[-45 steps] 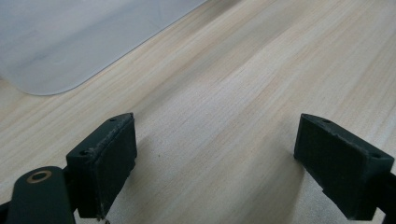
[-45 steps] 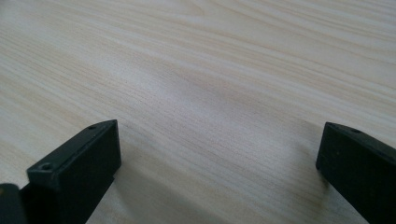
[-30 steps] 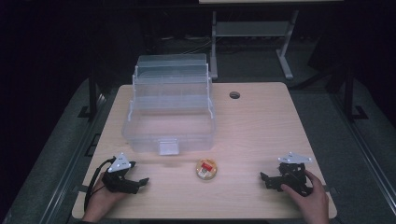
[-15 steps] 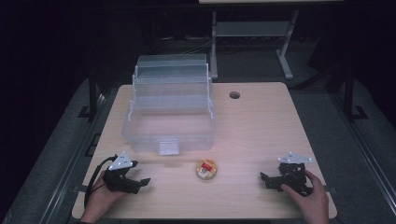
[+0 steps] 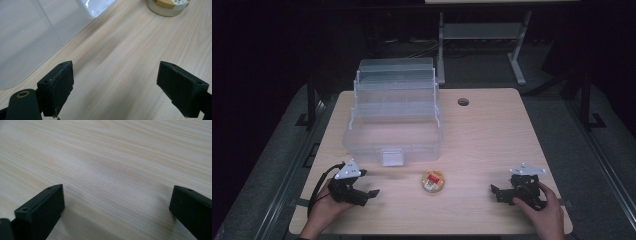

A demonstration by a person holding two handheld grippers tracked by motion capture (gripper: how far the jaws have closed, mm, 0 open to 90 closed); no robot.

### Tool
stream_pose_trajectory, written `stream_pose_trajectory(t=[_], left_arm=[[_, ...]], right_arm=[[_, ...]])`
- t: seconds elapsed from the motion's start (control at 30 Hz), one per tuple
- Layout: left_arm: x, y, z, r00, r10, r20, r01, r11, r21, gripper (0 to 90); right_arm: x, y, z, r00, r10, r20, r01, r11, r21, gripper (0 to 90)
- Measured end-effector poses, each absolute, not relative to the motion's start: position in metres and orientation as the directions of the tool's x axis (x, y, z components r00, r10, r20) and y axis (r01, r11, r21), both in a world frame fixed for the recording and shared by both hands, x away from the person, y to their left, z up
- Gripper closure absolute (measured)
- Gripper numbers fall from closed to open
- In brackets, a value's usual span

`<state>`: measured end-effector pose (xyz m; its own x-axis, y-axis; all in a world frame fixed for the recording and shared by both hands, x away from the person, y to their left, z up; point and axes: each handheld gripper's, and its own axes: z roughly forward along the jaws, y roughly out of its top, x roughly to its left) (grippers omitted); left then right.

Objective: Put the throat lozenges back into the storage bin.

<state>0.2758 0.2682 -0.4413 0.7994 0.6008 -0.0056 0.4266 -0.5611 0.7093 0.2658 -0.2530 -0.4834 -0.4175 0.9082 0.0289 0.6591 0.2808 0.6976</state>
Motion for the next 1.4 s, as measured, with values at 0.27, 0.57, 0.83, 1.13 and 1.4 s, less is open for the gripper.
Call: stream_pose_trajectory(t=[0.27, 0.57, 0.83, 1.13, 1.4], left_arm=[[0.278, 0.258, -0.436, 0.81, 0.586, -0.014, 0.42, -0.564, 0.711, 13.3], [0.28, 0.248, -0.429, 0.829, 0.559, -0.017, 0.405, -0.579, 0.707, 13.3], [0.281, 0.237, -0.423, 0.844, 0.536, -0.02, 0.391, -0.59, 0.707, 13.4], [0.283, 0.222, -0.42, 0.864, 0.504, -0.022, 0.375, -0.611, 0.697, 13.5], [0.285, 0.211, -0.417, 0.876, 0.482, -0.024, 0.361, -0.622, 0.694, 13.6]], right_arm=[[0.266, -0.253, -0.483, -0.417, 0.908, 0.029, 0.659, 0.281, 0.698, 0.0], [0.266, -0.253, -0.483, -0.417, 0.908, 0.029, 0.659, 0.28, 0.698, 0.0], [0.266, -0.253, -0.483, -0.417, 0.908, 0.029, 0.659, 0.281, 0.698, 0.0], [0.266, -0.253, -0.483, -0.417, 0.908, 0.029, 0.659, 0.28, 0.698, 0.0], [0.266, -0.253, -0.483, -0.417, 0.908, 0.029, 0.659, 0.28, 0.698, 0.0]])
